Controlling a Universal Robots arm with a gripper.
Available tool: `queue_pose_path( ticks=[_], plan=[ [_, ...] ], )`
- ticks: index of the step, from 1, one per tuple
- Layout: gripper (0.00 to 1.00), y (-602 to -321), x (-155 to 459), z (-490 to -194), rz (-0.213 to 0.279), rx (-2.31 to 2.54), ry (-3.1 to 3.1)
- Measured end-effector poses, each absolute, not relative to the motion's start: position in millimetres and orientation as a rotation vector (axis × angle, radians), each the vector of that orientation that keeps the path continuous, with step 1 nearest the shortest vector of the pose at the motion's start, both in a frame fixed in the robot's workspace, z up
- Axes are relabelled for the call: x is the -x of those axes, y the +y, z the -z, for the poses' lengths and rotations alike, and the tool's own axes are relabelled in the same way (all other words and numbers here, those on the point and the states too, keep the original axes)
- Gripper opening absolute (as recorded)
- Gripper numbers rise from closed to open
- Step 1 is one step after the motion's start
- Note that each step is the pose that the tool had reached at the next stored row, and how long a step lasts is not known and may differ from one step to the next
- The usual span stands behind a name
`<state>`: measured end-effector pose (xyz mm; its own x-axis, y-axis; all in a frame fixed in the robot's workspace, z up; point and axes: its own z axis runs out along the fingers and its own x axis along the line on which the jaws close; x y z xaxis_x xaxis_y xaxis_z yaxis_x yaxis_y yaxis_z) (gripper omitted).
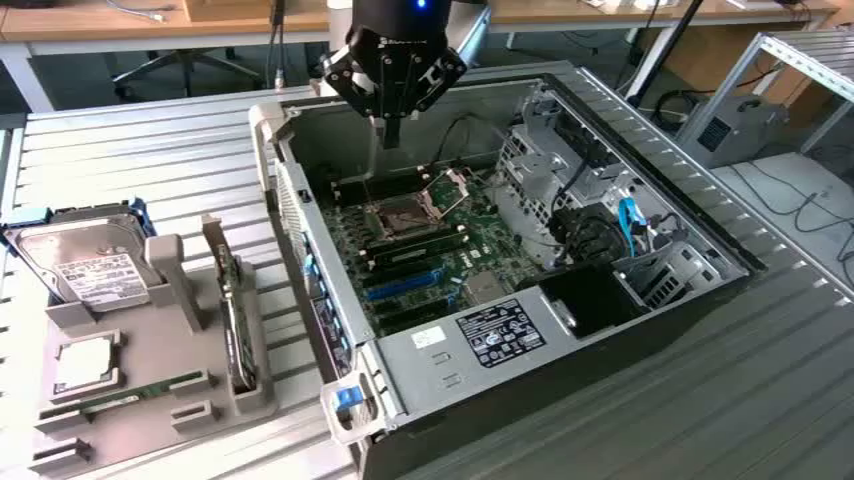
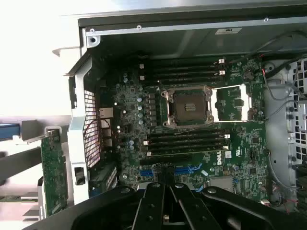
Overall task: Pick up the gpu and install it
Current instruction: 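Reach for the gpu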
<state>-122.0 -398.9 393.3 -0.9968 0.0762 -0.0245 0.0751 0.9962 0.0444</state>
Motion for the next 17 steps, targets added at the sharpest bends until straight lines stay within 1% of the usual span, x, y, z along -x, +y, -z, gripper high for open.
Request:
queue_pose_path(
  ticks=[17],
  plan=[
    [0.11,-398.9,128.2,-393.3,-0.068,-0.118,3.112]
  ],
)
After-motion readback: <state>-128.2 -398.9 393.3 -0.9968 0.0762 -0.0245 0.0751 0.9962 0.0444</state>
